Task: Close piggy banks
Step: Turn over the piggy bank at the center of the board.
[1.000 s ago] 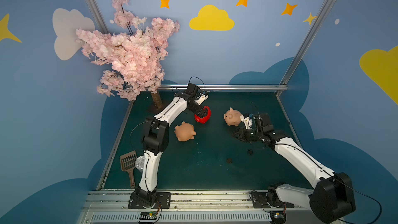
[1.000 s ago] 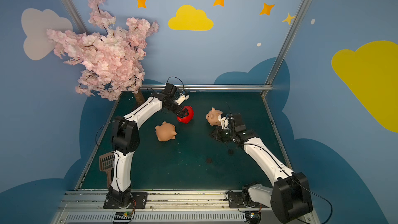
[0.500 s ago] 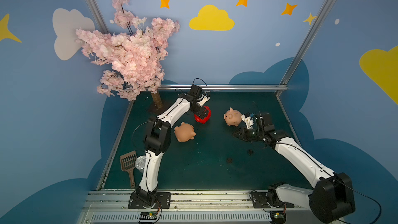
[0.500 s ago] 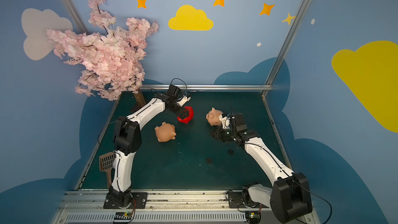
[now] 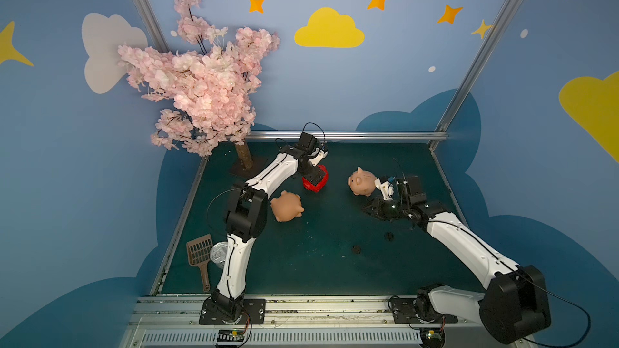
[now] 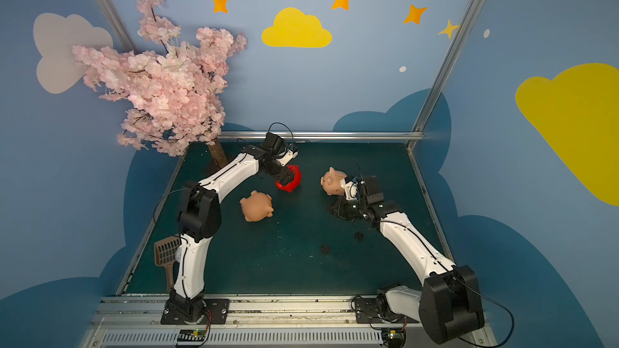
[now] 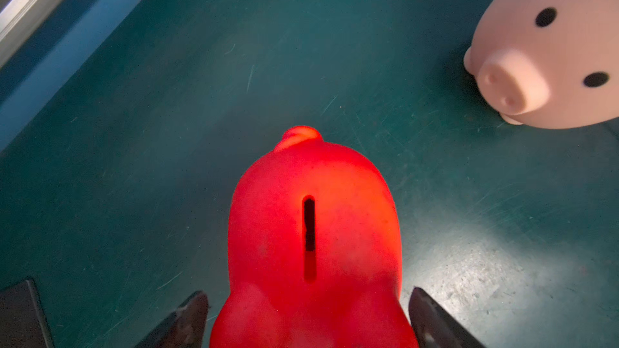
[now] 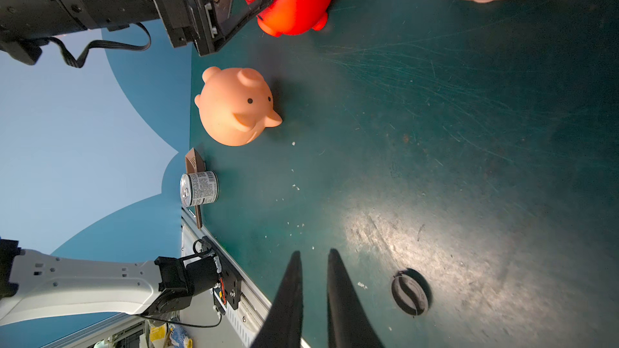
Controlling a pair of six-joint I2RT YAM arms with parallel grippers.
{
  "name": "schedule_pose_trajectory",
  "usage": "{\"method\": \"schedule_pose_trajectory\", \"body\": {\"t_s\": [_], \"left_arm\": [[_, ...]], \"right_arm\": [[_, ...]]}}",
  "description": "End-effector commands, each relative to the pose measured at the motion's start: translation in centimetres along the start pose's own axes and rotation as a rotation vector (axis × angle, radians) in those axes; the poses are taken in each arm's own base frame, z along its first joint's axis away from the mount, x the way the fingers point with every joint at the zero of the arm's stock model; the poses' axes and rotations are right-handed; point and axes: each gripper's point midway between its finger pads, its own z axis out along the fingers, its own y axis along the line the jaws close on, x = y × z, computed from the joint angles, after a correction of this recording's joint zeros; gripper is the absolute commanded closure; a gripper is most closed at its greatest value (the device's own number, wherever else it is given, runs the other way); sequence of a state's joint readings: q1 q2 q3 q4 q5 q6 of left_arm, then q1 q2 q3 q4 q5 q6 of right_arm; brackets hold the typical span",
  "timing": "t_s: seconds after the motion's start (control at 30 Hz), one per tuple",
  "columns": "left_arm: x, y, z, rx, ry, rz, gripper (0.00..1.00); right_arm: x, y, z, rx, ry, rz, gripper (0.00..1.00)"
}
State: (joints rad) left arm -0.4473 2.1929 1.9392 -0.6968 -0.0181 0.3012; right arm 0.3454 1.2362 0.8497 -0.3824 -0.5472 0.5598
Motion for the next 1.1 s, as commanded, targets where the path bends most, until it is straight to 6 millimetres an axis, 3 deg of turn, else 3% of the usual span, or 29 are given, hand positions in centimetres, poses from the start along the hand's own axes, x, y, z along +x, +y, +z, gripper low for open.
{"method": "schedule_pose_trajectory", "body": {"t_s": [0.0,0.13,0.4,0.57,0.83,1.07], "left_arm": [[0.4,0.0,0.5,-0.013,0.033,0.02,0.05],[0.4,0.0,0.4,-0.013,0.045,0.017,0.06],[0.5,-0.3,0.0,0.005,0.056,0.002,0.18],[0.6,-1.0,-1.0,0.036,0.067,-0.064,0.22],[0.6,-4.4,-3.7,0.183,0.063,-0.281,0.25],[1.0,-9.4,-6.0,0.369,0.066,-0.423,0.27]], "right_arm": [[0.3,-0.2,0.0,0.001,0.017,-0.002,0.84],[0.4,-0.4,0.1,0.0,0.02,0.003,0.84],[0.5,-0.5,0.1,0.001,0.024,0.011,0.84],[0.5,-0.8,0.2,0.004,0.024,0.019,0.84],[0.5,-0.9,0.5,-0.002,0.032,0.028,0.84],[0.4,-1.3,0.1,0.009,0.026,0.031,0.84]]}}
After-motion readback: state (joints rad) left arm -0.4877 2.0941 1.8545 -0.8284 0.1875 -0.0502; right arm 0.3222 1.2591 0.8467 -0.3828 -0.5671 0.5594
